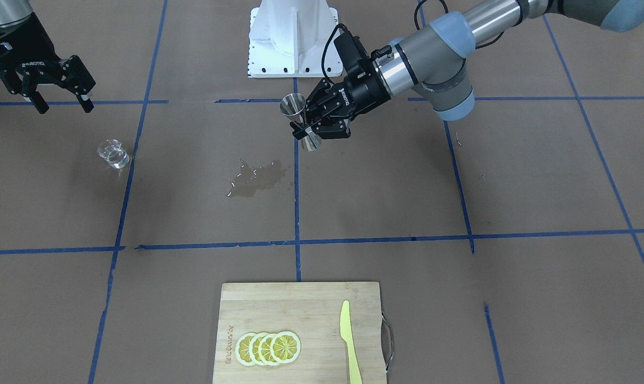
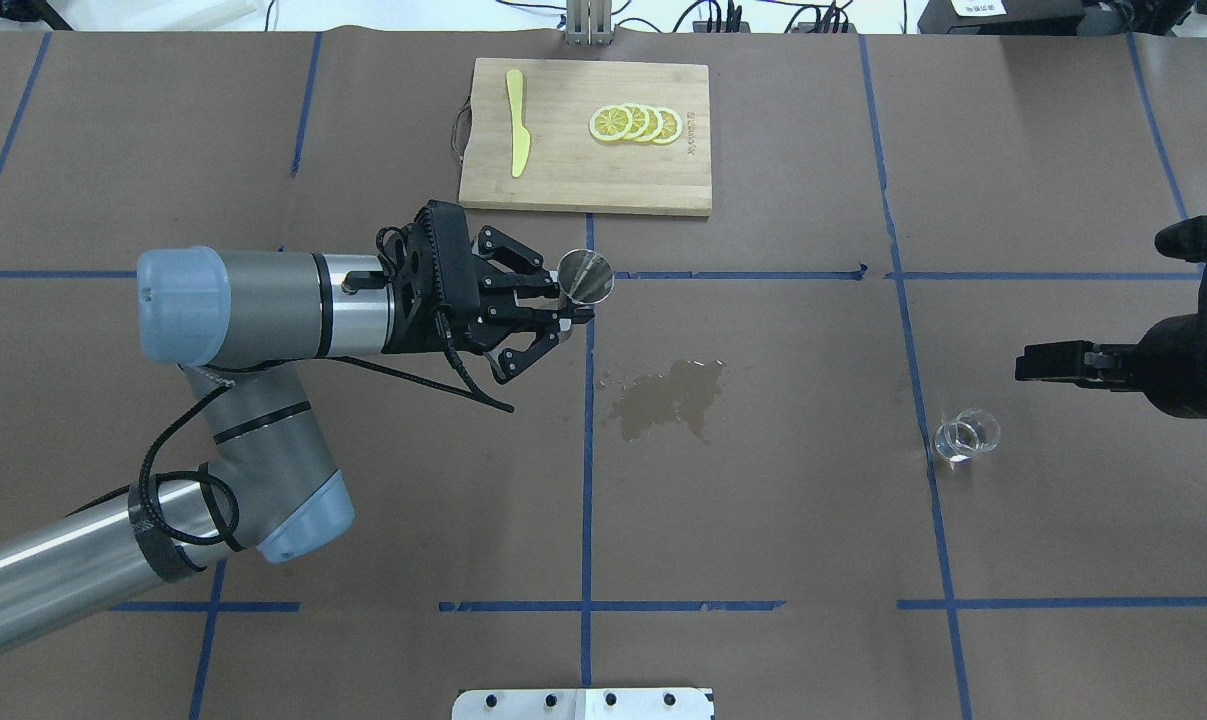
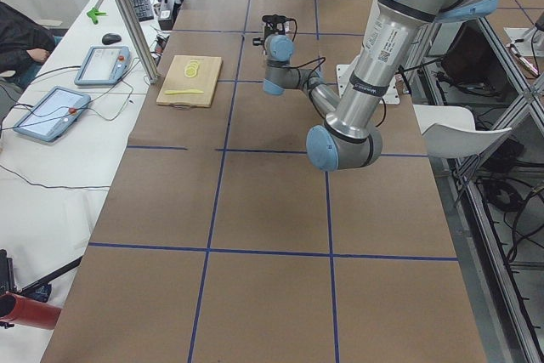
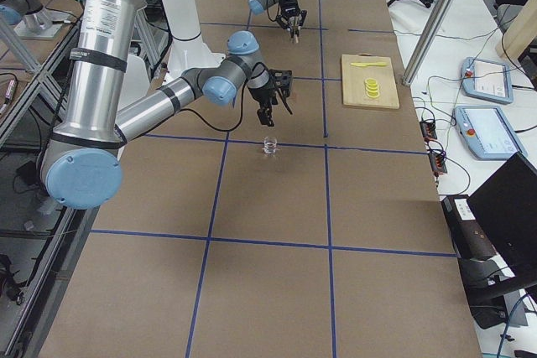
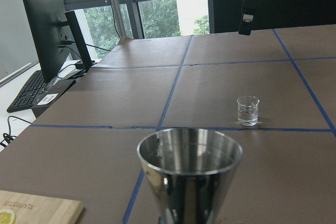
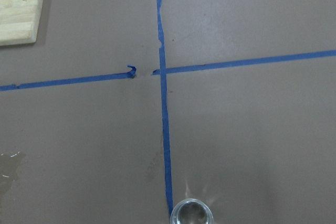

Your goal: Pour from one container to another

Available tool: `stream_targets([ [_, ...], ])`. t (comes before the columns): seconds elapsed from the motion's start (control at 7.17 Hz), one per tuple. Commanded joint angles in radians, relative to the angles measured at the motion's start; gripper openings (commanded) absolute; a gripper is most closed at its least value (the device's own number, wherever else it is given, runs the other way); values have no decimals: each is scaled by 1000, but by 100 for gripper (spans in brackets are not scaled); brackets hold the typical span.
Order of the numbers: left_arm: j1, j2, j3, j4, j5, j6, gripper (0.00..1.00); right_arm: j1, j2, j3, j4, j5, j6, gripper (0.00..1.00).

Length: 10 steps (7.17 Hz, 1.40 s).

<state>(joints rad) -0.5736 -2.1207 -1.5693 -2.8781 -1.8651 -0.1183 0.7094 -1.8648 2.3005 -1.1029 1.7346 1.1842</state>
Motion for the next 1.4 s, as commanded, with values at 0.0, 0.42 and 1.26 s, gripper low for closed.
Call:
stream_targets([
  [0.0, 0, 1, 0, -3, 1, -1, 0, -165, -86, -28, 170, -318, 59, 100],
  [0.42, 0, 1, -3, -4, 3, -4, 0, -430, -79, -307, 509, -817, 118, 100],
  [1.26, -2, 8, -3, -4, 3, -3, 0, -631, 16, -528, 587, -1335, 104, 100],
])
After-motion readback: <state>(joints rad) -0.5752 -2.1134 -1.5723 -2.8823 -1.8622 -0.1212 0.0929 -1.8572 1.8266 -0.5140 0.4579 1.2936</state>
